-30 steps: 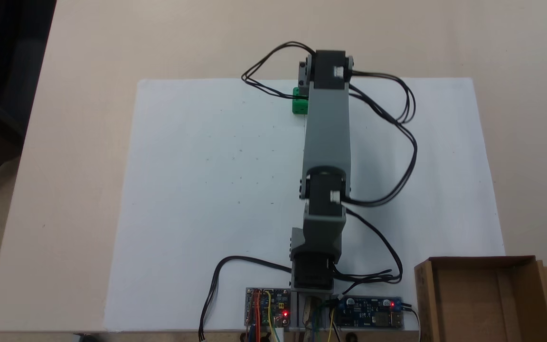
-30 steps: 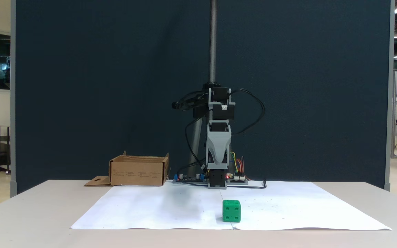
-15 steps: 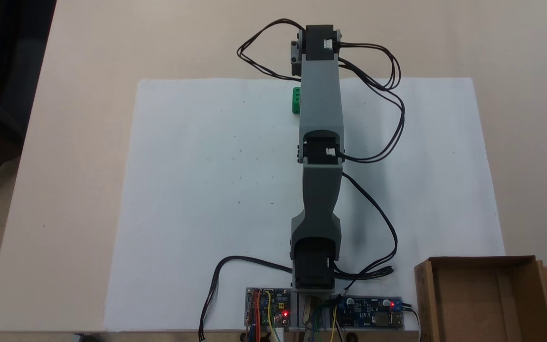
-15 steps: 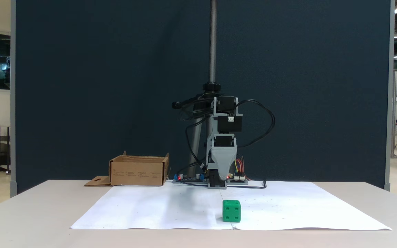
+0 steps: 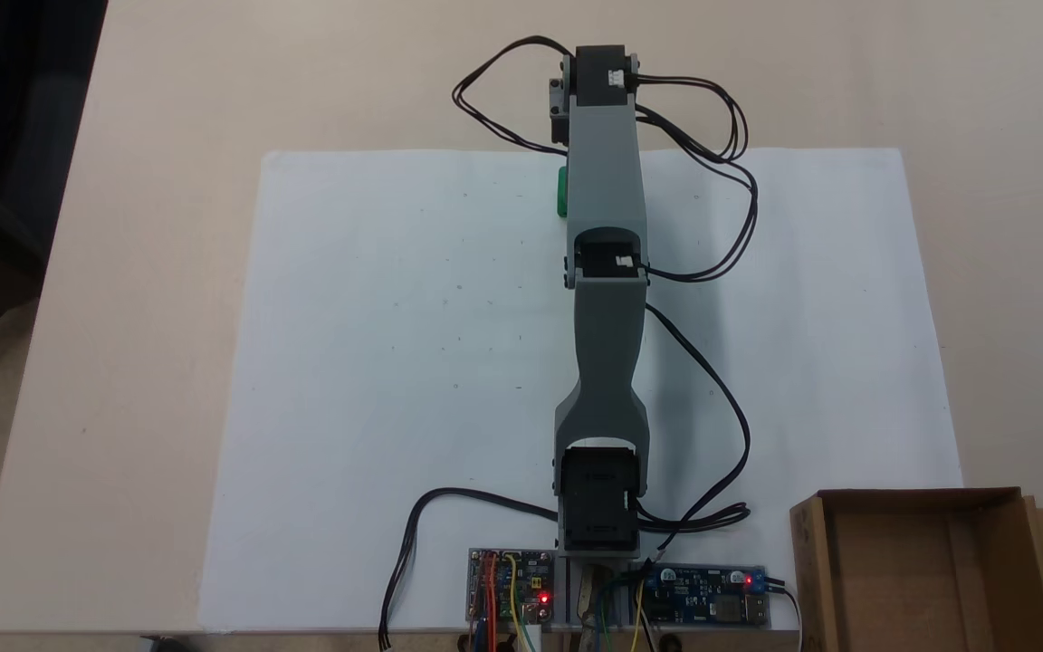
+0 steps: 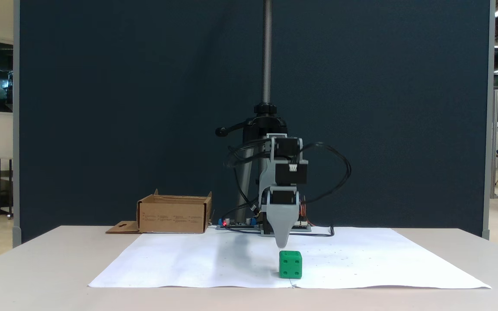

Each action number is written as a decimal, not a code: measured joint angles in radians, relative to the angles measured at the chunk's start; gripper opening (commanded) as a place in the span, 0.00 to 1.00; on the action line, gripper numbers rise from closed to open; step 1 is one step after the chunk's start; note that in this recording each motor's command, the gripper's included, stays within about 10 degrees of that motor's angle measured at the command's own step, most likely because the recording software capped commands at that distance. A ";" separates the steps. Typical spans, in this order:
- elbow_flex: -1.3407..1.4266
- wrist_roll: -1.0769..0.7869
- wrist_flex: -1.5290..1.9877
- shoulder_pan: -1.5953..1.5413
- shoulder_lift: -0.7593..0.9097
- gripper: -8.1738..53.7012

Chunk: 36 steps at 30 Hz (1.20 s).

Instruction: Grasp a green dice and put it in the bin.

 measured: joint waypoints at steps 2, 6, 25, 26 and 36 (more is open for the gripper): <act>-0.006 0.000 0.000 0.000 -0.011 0.81; -0.021 0.000 0.000 0.000 -0.040 0.81; -0.034 0.015 -0.015 -0.034 -0.130 0.80; -0.032 0.015 -0.017 -0.032 -0.133 0.80; -0.037 0.015 -0.026 -0.051 -0.153 0.72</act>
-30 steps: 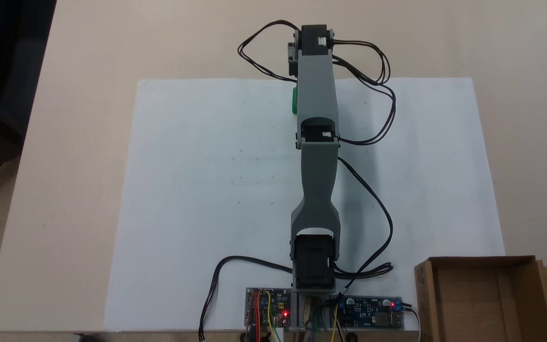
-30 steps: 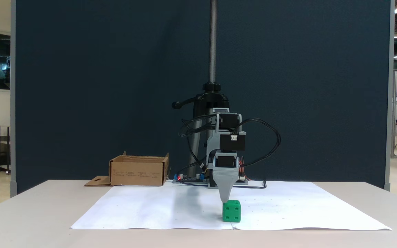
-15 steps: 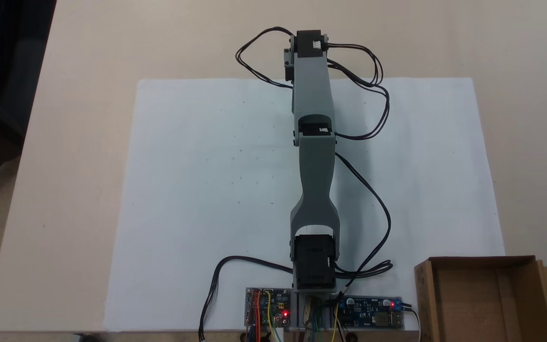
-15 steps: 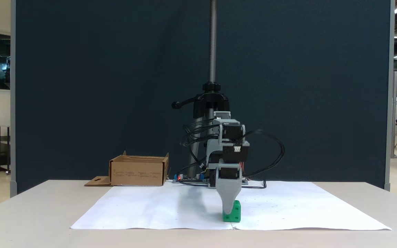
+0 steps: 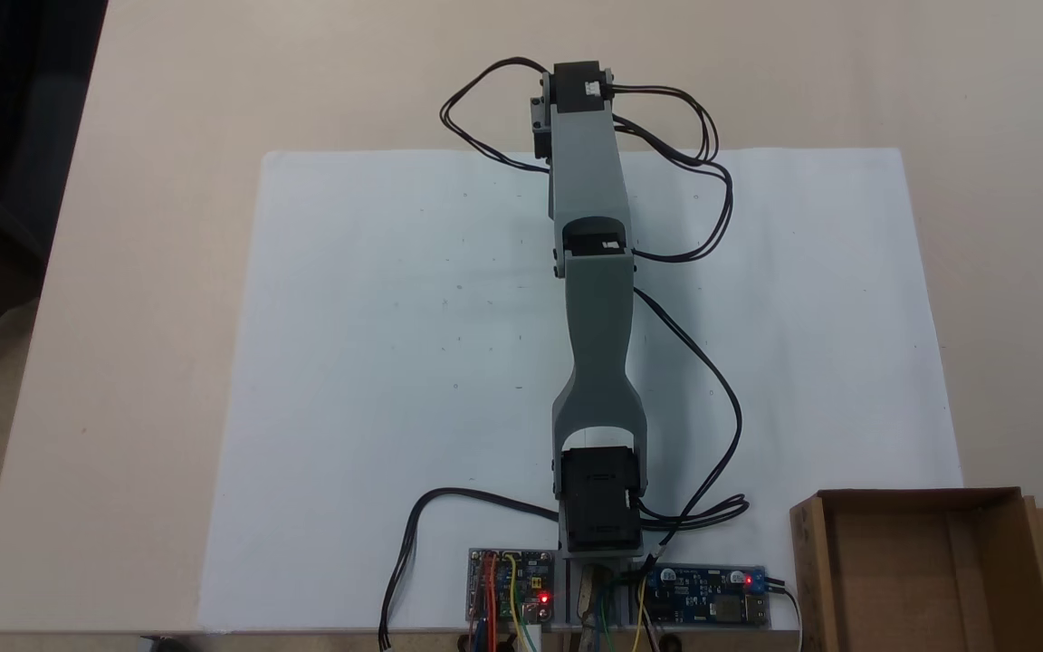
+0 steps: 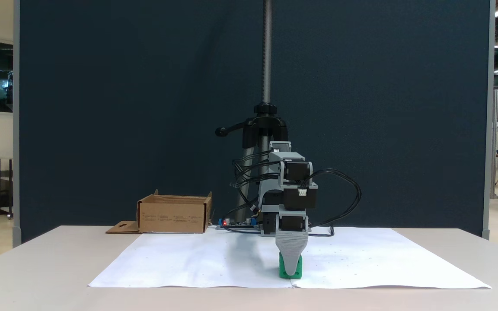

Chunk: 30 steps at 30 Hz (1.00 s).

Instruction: Grasp a green dice and put it in the bin.

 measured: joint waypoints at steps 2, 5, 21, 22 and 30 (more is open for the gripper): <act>0.000 0.000 0.000 -0.002 0.000 0.68; 0.000 0.000 -0.003 -0.002 0.000 0.68; 0.000 0.003 -0.009 -0.002 0.000 0.33; 0.000 0.003 -0.009 0.000 0.000 0.33; 0.000 0.003 -0.041 0.077 0.028 0.33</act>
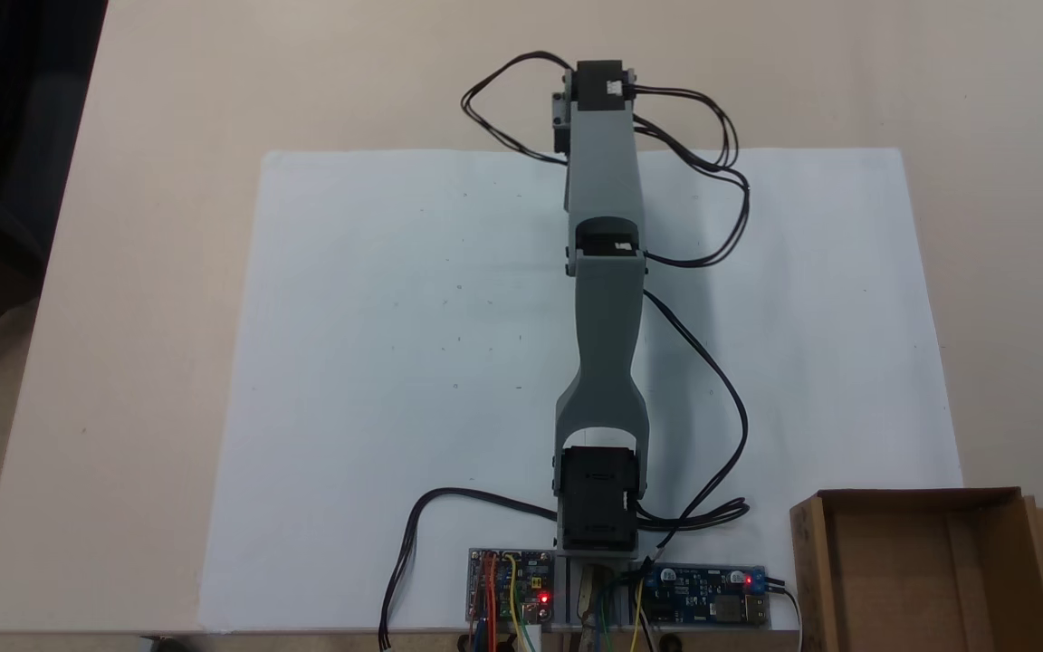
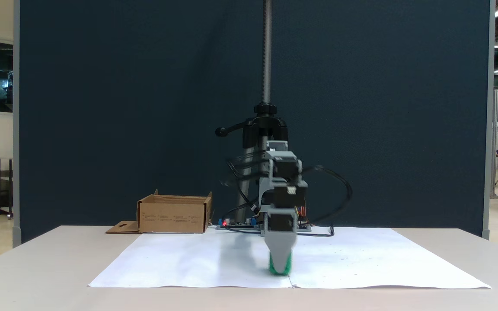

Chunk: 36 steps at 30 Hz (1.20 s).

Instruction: Grasp a green dice and put it in the bin.

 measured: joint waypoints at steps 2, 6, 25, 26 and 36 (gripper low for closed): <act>0.003 0.000 0.000 0.044 0.052 0.33; 0.002 0.002 0.000 0.163 0.209 0.33; 0.163 -0.087 0.000 0.847 0.612 0.33; 0.169 -0.104 0.000 0.884 0.617 0.33; 0.169 -0.247 0.026 1.229 0.650 0.33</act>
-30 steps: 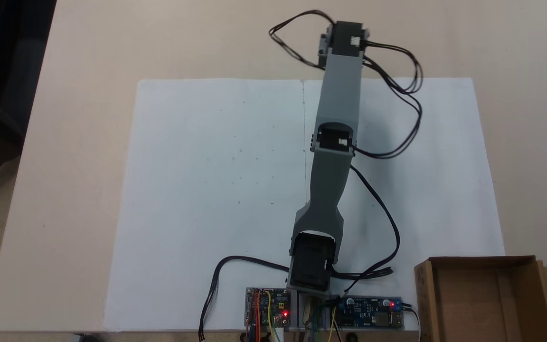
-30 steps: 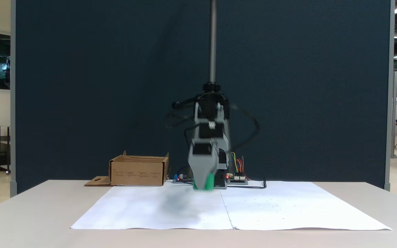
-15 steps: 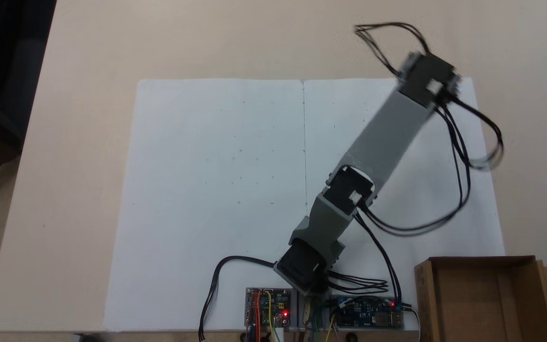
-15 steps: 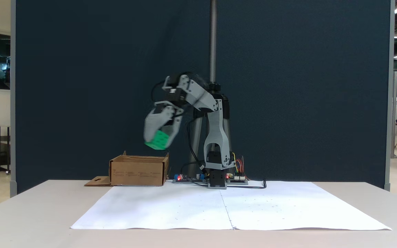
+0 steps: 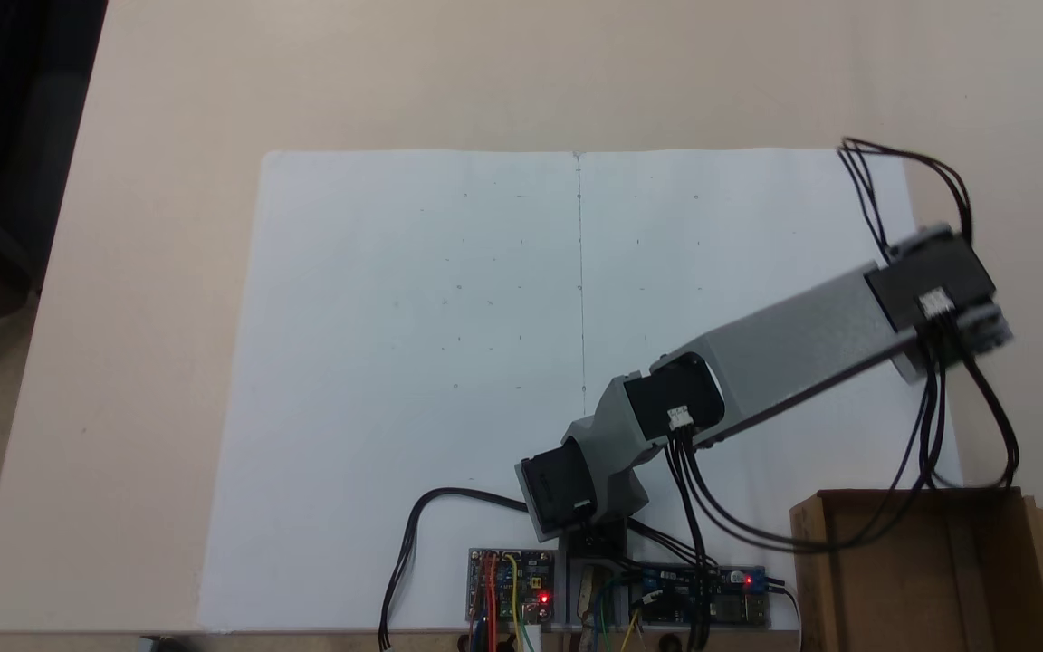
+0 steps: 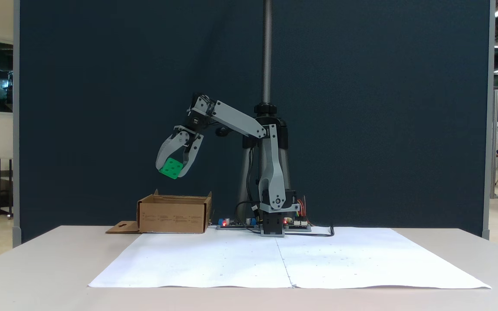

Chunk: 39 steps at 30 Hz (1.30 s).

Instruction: Grasp a green dice and put it in the bin.

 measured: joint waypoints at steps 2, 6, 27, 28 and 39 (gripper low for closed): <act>0.000 -0.025 0.000 0.061 0.009 0.33; 0.000 -0.075 0.000 0.176 0.017 0.33; 0.264 -0.301 -0.078 0.560 -0.028 0.33; 0.287 -0.304 -0.103 0.560 -0.029 0.33; 0.419 -0.314 -0.318 0.555 -0.058 0.33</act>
